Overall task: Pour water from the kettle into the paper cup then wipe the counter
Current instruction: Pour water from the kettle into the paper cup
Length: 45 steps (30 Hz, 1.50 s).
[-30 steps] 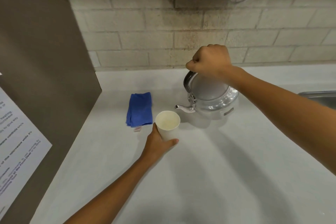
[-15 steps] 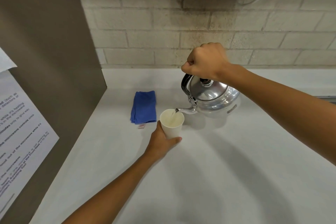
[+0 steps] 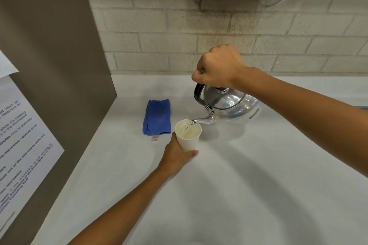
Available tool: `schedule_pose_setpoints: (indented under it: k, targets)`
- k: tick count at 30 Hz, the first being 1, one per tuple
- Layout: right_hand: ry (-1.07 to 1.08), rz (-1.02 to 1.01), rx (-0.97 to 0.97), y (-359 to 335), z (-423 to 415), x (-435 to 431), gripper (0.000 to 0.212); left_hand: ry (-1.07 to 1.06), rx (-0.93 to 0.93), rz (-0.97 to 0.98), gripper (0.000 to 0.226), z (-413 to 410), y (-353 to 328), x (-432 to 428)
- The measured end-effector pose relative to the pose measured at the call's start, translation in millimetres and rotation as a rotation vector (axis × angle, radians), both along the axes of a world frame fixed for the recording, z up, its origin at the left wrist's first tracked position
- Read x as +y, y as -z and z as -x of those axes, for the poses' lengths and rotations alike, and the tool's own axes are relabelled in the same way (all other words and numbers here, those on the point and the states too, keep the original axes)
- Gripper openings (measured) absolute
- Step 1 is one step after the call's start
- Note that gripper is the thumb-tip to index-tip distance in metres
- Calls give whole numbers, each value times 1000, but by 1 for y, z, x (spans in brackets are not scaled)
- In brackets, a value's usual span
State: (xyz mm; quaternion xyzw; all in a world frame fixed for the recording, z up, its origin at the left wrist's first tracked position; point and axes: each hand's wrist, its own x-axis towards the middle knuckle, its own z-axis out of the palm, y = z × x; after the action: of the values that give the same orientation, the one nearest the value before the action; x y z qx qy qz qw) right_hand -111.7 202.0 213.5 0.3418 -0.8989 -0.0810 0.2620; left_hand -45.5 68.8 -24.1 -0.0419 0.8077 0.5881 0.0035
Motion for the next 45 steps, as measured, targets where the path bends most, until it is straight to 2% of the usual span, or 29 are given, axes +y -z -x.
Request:
schedule_pose_setpoints:
  k: [45]
  targets:
    - [-55,-137,52,-10,-1,-2,38,-13,7,43,80,1,1,-1]
